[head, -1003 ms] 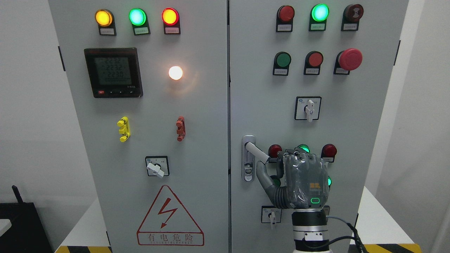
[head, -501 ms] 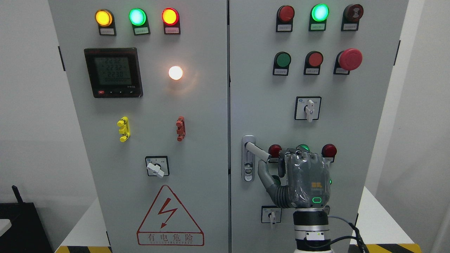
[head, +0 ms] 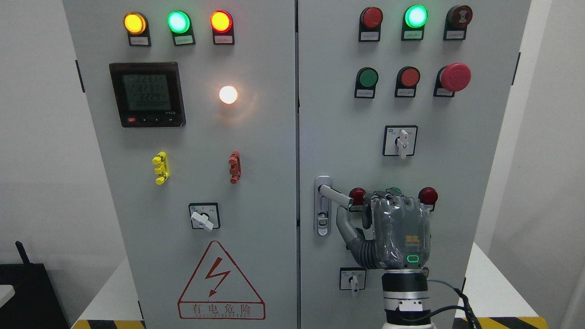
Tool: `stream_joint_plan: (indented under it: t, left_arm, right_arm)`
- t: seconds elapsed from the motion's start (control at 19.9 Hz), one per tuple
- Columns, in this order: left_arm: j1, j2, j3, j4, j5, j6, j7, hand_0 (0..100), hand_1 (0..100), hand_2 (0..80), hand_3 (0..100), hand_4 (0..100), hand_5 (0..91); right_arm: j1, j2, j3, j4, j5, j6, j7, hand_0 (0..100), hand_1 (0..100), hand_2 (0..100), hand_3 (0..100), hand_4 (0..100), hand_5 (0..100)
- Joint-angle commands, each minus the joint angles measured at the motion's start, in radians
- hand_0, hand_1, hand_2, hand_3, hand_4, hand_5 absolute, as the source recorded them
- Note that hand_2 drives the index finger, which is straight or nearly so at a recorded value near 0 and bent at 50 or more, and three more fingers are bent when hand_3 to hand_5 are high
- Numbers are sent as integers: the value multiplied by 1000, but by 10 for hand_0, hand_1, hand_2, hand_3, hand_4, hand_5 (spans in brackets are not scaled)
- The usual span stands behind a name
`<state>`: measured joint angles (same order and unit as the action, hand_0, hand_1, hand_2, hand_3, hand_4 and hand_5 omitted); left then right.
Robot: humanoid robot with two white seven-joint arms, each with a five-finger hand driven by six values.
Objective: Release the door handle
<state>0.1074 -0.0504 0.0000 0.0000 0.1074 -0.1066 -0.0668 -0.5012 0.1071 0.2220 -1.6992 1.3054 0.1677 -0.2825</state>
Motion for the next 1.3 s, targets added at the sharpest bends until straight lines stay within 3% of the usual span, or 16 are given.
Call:
stream_joint_plan:
  t: [0.0,0.8,1.0,1.15,1.25]
  left_arm:
    - [0,0,-14,20,0,1,-1,120,389,0,0,0,0]
    - [0,1,-14,20,0,1,-1,120,389,0,0,0,0]
    - [0,0,-14,20,0,1,-1,120,389,0,0,0,0]
    - [0,1,-14,20,0,1,-1,120,389,0,0,0,0]
    - [0,0,-14,18,0,1,-1,120,389,0,0,0,0]
  right_arm:
    - [-5,-1,-1,-2,0,0,-1,435,506,961,1000,884,972]
    - [3,-1,8,-2,-3,-5,-3,429,511,960,1000,884,975]
    - [30,-3,11,-11,-5,-11,-32,435,507,963,1000,884,975]
    - [93,-38,5,-43,-6,-43,-49,442,505,947,1000,896,974]
    - [145,-73,-3,-66,-18,-85,-58,454,492,787,991,840,885]
